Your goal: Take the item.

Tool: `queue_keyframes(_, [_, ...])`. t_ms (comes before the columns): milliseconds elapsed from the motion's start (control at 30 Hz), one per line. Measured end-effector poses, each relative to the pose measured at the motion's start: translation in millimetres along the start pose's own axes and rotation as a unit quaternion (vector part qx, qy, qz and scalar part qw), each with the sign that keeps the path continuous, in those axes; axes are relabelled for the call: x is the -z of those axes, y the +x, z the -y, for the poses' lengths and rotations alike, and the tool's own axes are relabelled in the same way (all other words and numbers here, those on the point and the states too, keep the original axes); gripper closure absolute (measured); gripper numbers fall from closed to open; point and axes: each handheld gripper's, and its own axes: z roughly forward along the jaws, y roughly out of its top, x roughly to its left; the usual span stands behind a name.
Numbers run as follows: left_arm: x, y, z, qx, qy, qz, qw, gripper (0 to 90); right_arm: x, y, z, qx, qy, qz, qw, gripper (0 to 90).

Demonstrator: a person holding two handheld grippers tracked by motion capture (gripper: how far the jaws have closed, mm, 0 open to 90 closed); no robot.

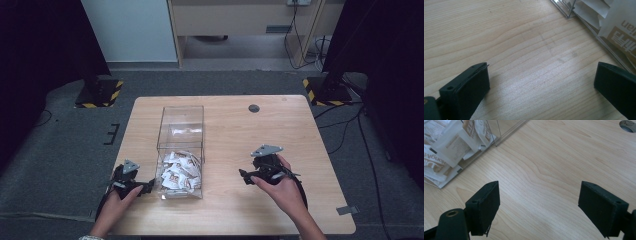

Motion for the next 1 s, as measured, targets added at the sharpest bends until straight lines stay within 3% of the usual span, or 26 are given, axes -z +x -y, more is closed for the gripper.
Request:
queue_keyframes(233, [0.0, 0.0, 0.0, 0.0, 0.0, 0.0, 1.0, 0.0, -0.9, 5.8, -15.2, 0.007, 0.002, 0.008, 0.9999, 16.1])
queue_keyframes(667, [0.0, 0.0, 0.0, 0.0, 0.0, 0.0, 1.0, 0.0, 1.1, 17.0, -42.3, 0.032, -0.008, 0.01, 0.9994, 20.9])
queue_keyframes(1000, [0.0, 0.0, 0.0, 0.0, 0.0, 0.0, 1.0, 0.0, 1.7, 19.8, -58.8, 0.034, -0.013, 0.007, 0.9993, 35.4])
